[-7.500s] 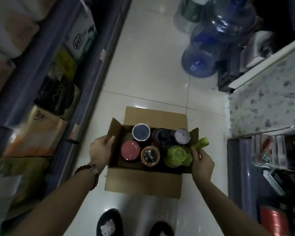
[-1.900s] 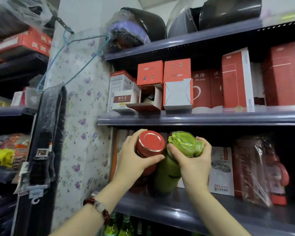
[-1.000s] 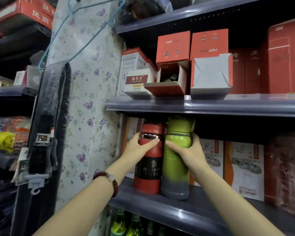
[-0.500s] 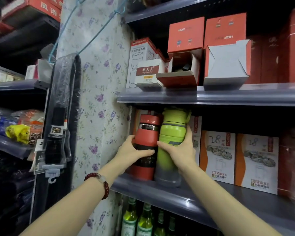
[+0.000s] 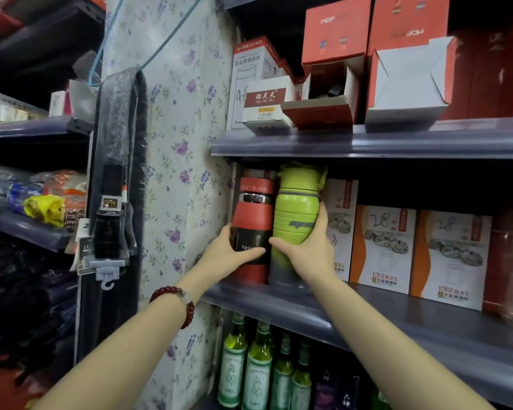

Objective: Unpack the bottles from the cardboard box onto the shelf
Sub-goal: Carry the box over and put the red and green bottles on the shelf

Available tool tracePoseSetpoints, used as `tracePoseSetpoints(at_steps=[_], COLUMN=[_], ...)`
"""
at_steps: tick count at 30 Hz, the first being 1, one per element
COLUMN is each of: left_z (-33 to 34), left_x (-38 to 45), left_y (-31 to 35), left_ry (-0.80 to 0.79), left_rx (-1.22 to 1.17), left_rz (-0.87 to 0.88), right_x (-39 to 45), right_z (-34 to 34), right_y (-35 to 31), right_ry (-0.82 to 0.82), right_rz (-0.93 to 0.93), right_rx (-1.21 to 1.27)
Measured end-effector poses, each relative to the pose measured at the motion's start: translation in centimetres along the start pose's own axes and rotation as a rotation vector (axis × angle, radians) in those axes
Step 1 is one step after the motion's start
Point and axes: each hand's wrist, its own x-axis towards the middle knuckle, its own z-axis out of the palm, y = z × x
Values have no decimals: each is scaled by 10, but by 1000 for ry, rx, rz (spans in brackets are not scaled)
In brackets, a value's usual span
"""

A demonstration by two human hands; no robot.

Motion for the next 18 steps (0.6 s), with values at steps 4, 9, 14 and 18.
tracePoseSetpoints(at_steps=[4,9,14,18], left_z=[-6,-12,-12,-13], left_x=[-19,-47,-104,-165], left_y=[-1,7,17,23], left_ry=[-41,7,58,86], left_rx=[108,359,442,502], left_rz=[24,-8,-105,-193], right_x=[-21,-42,-81,-127], right_z=[-3,-17,-35,-36], right_y=[3,5,2,3], right_ry=[-27,-90,-148,-321], right_rz=[41,78,-43,-238], right_rx=[-81,-250,-355,-326])
